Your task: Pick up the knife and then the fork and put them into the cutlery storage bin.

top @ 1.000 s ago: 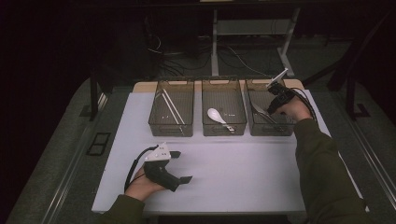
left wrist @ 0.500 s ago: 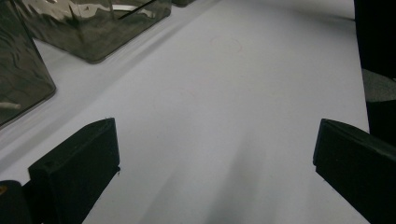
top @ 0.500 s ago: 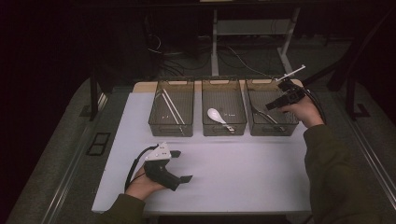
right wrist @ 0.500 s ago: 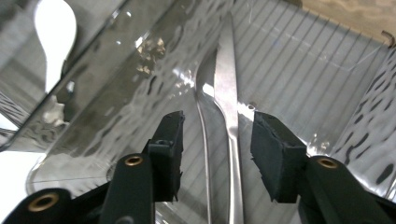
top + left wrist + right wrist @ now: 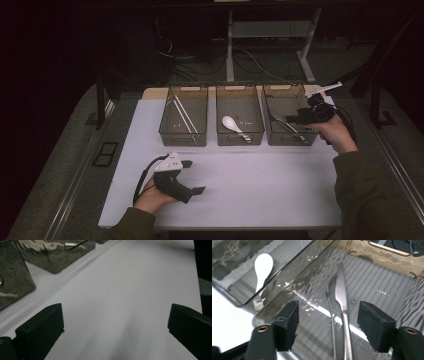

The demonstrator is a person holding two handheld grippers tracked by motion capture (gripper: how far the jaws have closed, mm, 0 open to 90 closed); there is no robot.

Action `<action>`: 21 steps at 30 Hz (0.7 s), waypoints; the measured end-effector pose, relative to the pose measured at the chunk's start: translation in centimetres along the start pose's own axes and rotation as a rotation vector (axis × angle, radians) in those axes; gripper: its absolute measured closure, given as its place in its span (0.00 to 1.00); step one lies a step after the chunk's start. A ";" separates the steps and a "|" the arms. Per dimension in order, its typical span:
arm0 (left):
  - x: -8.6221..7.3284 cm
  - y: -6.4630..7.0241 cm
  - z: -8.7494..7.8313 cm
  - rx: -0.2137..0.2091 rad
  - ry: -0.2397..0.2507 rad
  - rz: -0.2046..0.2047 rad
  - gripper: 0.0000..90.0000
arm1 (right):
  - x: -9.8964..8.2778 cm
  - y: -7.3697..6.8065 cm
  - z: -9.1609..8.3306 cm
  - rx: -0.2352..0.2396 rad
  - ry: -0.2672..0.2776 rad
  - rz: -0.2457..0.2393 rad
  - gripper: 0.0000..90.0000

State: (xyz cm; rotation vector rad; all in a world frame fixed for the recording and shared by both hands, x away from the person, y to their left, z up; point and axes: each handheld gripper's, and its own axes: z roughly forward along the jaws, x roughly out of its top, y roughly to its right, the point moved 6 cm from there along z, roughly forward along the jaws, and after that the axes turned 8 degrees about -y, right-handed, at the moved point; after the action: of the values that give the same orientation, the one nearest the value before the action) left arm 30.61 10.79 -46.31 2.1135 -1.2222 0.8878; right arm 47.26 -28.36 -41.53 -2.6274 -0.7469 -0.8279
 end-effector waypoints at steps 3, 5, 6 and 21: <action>0.0 0.0 0.0 0.005 -0.001 -0.002 0.00 | -0.9 -0.8 -0.3 -0.007 0.029 -0.019 0.32; -0.2 -0.2 0.1 0.021 -0.024 -0.009 0.00 | -1.4 -1.4 -0.4 -0.004 0.043 -0.032 0.31; -0.3 -0.3 0.2 0.026 -0.032 -0.010 0.00 | -1.7 -1.7 -0.5 -0.008 0.053 -0.046 0.30; -0.4 -0.2 0.0 0.030 -0.025 -0.019 0.00 | -5.3 -6.2 -2.4 0.053 0.173 -0.146 0.22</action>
State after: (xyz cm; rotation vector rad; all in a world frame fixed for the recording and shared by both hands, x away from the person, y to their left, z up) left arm 30.65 11.12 -46.65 2.1626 -1.2057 0.8791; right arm 38.99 -26.27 -42.14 -2.4392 -0.9062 -1.0455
